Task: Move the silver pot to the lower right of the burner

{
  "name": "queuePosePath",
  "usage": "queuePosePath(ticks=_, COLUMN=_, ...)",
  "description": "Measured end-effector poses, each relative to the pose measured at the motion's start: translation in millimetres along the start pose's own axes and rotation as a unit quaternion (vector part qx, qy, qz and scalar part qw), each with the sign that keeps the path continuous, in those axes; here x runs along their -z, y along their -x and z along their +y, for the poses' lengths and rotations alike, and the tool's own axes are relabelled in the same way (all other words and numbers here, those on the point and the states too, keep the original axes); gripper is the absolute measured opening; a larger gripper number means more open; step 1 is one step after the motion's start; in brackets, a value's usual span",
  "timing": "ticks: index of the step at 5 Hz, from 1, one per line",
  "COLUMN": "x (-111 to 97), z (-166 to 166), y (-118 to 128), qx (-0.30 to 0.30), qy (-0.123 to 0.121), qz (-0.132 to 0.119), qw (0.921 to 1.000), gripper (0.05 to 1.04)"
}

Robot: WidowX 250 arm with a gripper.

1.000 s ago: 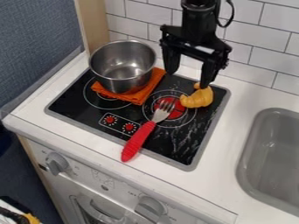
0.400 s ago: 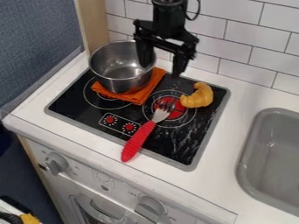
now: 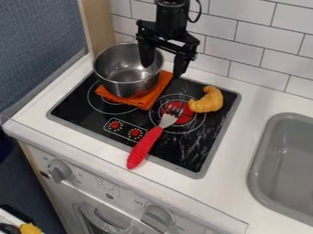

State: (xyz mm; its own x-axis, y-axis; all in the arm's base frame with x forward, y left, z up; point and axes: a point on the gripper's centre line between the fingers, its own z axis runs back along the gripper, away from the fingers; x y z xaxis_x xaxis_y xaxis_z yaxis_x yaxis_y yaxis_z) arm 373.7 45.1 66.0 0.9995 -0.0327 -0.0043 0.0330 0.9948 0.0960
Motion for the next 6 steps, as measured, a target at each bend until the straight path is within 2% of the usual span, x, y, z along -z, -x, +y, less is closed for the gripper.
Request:
queuePosePath(ticks=1, x=17.2, z=2.8, y=-2.8, qx=-0.004, qy=0.002, qz=0.019, qw=0.9998, gripper=0.945)
queuePosePath(ticks=2, x=31.2, z=0.9, y=-7.5, qx=-0.007, qy=0.003, qz=0.033, qw=0.9994, gripper=0.663)
queuePosePath(ticks=3, x=32.2, z=-2.3, y=-8.0, qx=-0.006, qy=-0.002, qz=0.035, qw=0.9994, gripper=0.362)
queuePosePath(ticks=4, x=32.1, z=-2.8, y=-8.6, qx=-0.002, qy=-0.004, qz=0.033, qw=0.9994, gripper=0.158)
queuePosePath(ticks=5, x=33.2, z=-3.6, y=-7.1, qx=-0.002, qy=-0.006, qz=0.034, qw=0.9994, gripper=0.091)
queuePosePath(ticks=6, x=20.0, z=-4.4, y=-4.7, qx=-0.004, qy=-0.004, qz=0.017, qw=0.9998, gripper=0.089)
